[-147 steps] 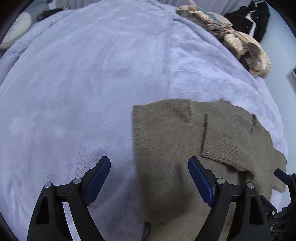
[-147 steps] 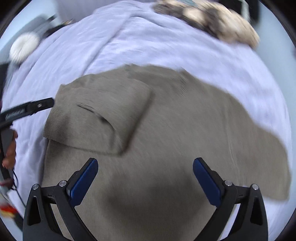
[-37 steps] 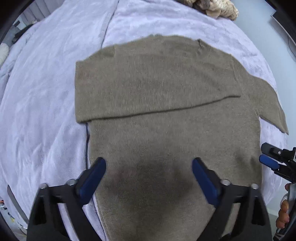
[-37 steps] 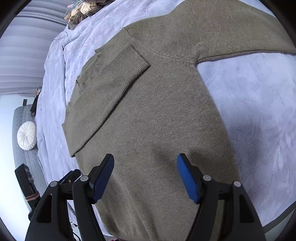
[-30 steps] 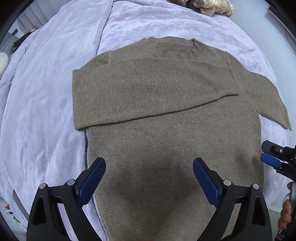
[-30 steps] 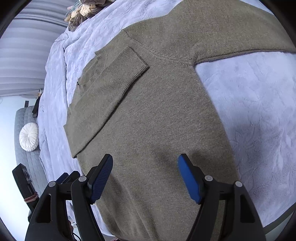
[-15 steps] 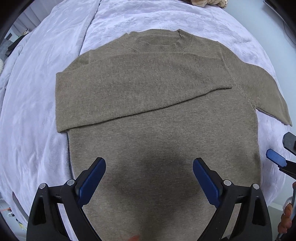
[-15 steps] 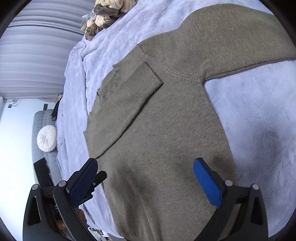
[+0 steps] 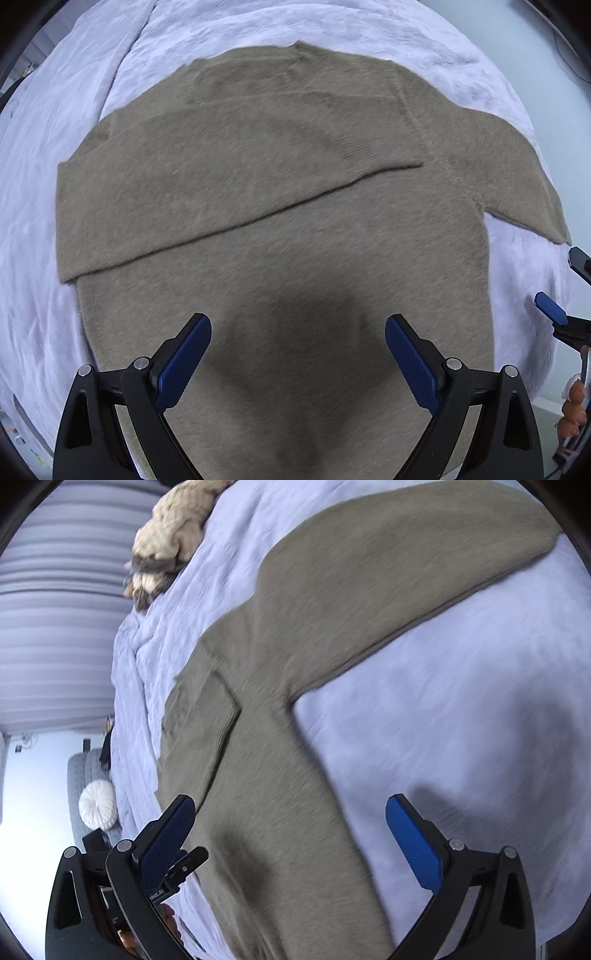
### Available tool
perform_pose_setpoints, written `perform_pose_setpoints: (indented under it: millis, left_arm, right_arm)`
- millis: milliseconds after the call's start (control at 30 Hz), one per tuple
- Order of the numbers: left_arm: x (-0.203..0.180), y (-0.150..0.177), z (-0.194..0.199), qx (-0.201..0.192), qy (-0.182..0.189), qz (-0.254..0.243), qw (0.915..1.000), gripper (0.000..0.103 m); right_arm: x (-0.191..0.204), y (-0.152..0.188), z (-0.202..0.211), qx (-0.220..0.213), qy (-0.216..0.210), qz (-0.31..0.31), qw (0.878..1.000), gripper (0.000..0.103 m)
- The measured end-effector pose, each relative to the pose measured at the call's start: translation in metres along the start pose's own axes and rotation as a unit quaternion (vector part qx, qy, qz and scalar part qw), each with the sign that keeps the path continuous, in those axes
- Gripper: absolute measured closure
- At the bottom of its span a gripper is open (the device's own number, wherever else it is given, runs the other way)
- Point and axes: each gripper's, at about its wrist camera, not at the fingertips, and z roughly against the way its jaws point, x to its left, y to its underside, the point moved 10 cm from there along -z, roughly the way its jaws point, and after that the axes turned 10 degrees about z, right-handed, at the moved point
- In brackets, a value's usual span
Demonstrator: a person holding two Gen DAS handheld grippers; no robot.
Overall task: Fold small clothes
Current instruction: 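Grasp the other sleeve with the right tool and fold it across the body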
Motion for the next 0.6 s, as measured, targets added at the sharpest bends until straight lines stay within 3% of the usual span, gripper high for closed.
perform_pose_setpoints:
  millis: [200, 333, 600]
  left_arm:
    - [-0.044, -0.027, 0.009, -0.039, 0.027, -0.010, 0.9988, 0.007]
    - [-0.067, -0.043, 0.010, -0.053, 0.040, -0.015, 0.9977, 0.007]
    - [-0.088, -0.052, -0.011, -0.039, 0.037, -0.015, 0.9984, 0.007]
  right_arm:
    - [-0.059, -0.050, 0.034, -0.065, 0.014, -0.050, 0.997, 0.000]
    - [-0.108, -0.084, 0.058, -0.123, 0.017, -0.107, 0.986, 0.000]
    - [-0.165, -0.129, 0.071, -0.192, -0.038, -0.203, 0.959, 0.000]
